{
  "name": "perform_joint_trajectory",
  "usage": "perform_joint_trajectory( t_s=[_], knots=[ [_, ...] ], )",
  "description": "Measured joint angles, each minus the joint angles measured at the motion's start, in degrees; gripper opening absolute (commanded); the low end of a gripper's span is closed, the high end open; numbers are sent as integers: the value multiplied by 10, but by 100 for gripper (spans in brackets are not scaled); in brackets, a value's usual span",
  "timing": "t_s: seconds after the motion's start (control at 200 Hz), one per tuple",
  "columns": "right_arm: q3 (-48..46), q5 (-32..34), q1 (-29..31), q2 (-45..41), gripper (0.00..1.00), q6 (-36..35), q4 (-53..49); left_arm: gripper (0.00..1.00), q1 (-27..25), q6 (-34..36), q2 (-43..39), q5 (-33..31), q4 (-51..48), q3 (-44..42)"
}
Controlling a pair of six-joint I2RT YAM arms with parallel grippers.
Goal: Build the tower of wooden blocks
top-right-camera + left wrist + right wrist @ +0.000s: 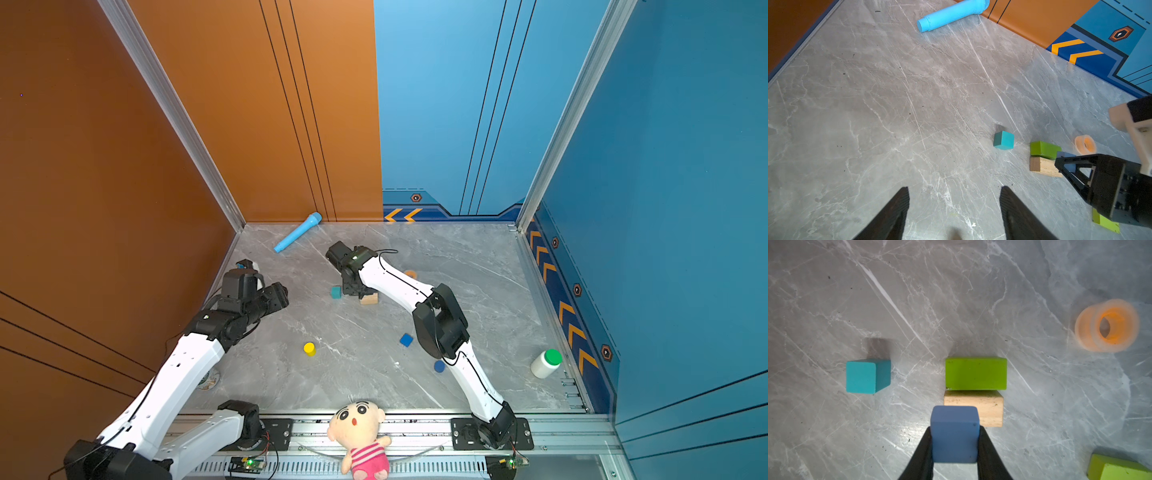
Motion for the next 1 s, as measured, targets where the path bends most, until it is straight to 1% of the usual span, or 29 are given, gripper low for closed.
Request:
perform_joint_trajectory(
  t_s=[0.295,0.586,0.996],
  knots=[
    [26,-7,-11,32,28,4,0,71,10,0,13,11,3,0],
    [35,-12,-16,41,30,3,0,70,15,0,16,15,4,0],
    [35,-13,-17,43,31,4,-10,70,17,0,20,18,6,0]
  ],
)
